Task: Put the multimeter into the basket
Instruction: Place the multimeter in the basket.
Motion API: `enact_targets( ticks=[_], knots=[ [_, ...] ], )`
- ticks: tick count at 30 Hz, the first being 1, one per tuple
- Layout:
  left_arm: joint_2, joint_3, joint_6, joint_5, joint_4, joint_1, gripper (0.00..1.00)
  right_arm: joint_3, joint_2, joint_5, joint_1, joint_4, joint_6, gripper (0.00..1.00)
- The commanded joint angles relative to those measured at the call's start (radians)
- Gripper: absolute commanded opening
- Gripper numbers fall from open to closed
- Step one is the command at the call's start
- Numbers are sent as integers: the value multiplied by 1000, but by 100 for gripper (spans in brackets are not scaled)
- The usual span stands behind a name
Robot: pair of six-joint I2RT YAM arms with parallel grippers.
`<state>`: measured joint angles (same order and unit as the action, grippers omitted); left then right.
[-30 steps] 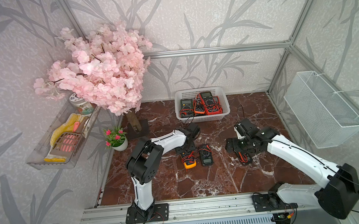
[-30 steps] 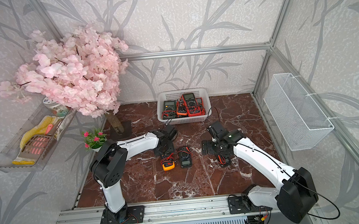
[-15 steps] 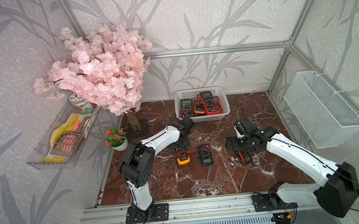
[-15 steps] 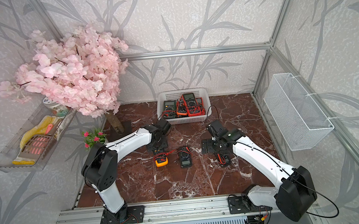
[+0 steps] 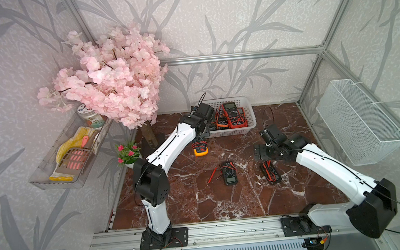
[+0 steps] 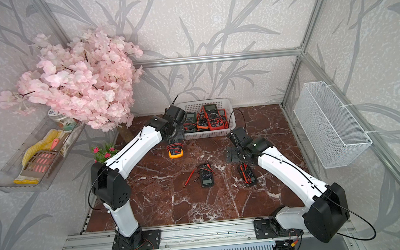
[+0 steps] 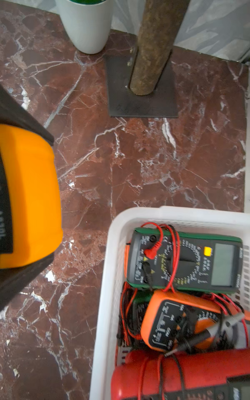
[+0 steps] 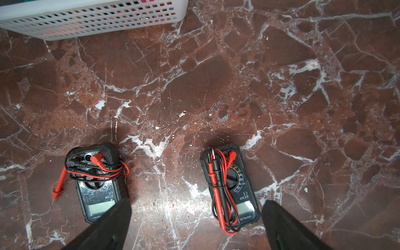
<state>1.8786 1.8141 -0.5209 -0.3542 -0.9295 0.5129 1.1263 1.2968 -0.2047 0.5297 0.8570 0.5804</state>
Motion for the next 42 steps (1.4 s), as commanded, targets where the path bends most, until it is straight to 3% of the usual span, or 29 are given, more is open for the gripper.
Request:
enact_targets(
  ticks=[1, 17, 28, 34, 42],
  knots=[
    [86, 119, 86, -2, 13, -19, 60, -1, -24, 2, -23, -18, 17, 99],
    [522, 731, 205, 80, 124, -65, 63, 19, 15, 158, -65, -8, -36, 99],
    [636, 747, 213, 116, 223, -120, 75, -26, 10, 217, -66, -31, -69, 99],
    [670, 774, 182, 150, 214, -140, 100, -37, 27, 241, -66, -35, -77, 99],
    [620, 772, 144, 197, 194, -140, 100, -46, 43, 261, -63, -29, -76, 99]
  ],
)
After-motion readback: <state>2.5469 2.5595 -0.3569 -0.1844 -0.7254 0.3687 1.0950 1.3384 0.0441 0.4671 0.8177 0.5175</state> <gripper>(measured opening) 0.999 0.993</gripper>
